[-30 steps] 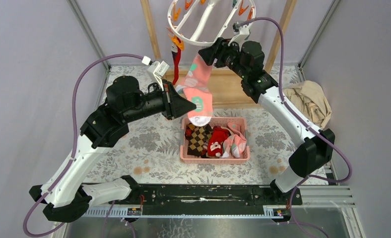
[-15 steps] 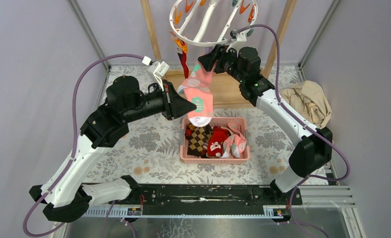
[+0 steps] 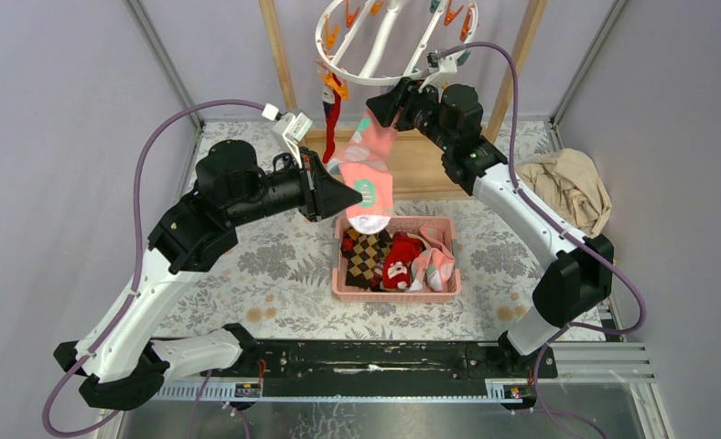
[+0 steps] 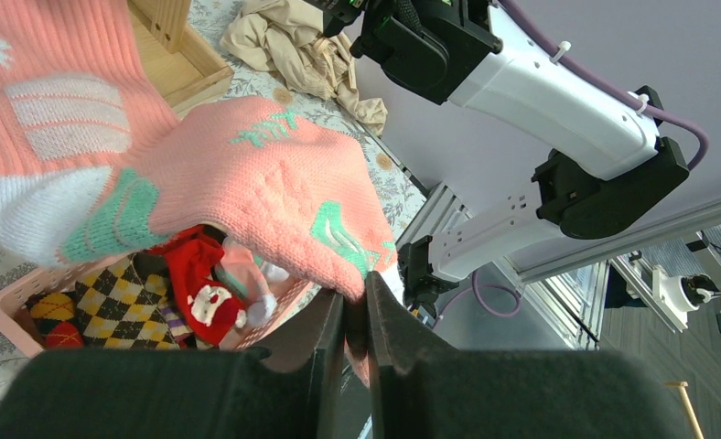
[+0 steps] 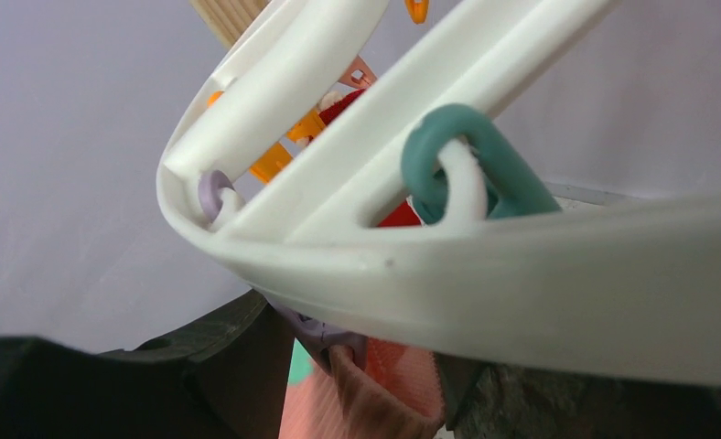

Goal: Remove the socks clipped to the hanger
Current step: Remove the sock from the hanger.

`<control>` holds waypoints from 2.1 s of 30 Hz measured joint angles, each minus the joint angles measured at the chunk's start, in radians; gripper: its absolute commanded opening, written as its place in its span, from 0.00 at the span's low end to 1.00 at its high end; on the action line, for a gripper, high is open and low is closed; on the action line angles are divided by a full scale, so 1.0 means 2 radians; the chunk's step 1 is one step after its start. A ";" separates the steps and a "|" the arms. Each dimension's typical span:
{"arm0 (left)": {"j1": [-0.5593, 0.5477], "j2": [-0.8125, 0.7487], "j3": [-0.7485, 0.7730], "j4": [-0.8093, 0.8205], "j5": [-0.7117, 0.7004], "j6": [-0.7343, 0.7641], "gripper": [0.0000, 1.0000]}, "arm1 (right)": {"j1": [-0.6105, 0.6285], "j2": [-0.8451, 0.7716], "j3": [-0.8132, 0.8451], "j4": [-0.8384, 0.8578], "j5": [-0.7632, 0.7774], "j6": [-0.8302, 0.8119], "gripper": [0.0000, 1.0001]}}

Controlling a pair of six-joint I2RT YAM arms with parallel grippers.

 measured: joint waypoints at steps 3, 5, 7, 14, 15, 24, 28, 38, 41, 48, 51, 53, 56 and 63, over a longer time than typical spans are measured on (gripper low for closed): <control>0.000 0.000 0.000 0.000 0.000 0.000 0.18 | 0.000 0.000 0.002 0.002 0.000 0.002 0.59; 0.000 0.000 0.000 0.000 0.000 0.000 0.18 | 0.000 0.000 0.002 0.006 0.001 0.002 0.57; 0.000 0.000 0.000 0.000 0.000 0.000 0.18 | 0.000 0.000 0.003 0.010 0.001 0.002 0.54; 0.000 0.000 0.000 0.000 0.000 -0.001 0.18 | 0.001 0.000 0.011 0.016 0.000 0.004 0.35; 0.000 0.000 0.000 0.000 0.000 -0.001 0.18 | 0.001 0.000 0.011 0.017 0.000 0.005 0.33; 0.000 0.000 0.000 0.000 0.000 -0.004 0.18 | 0.001 0.000 0.012 0.016 0.001 0.005 0.25; 0.000 0.000 0.000 0.000 0.000 -0.006 0.19 | 0.001 0.000 0.012 0.017 0.002 0.005 0.51; 0.000 0.000 0.000 0.000 0.000 -0.006 0.18 | 0.001 -0.016 -0.004 0.018 0.014 -0.003 0.81; 0.000 0.000 0.000 0.000 0.000 -0.006 0.18 | 0.001 -0.030 -0.020 0.018 0.014 -0.005 0.83; 0.000 0.000 0.000 0.000 0.000 -0.007 0.18 | 0.001 -0.074 -0.072 0.015 0.018 -0.014 0.87; 0.000 0.000 0.000 0.000 0.000 -0.008 0.19 | 0.001 -0.092 -0.090 0.010 0.022 -0.018 0.88; 0.000 0.000 0.000 0.000 0.000 -0.008 0.19 | 0.001 -0.105 -0.101 0.004 0.023 -0.019 0.88; 0.000 0.000 0.000 0.000 0.000 -0.008 0.18 | 0.001 -0.126 -0.113 -0.007 0.023 -0.020 0.88; 0.000 0.000 -0.006 0.005 0.000 -0.014 0.18 | 0.001 -0.139 -0.110 -0.016 0.020 -0.013 0.84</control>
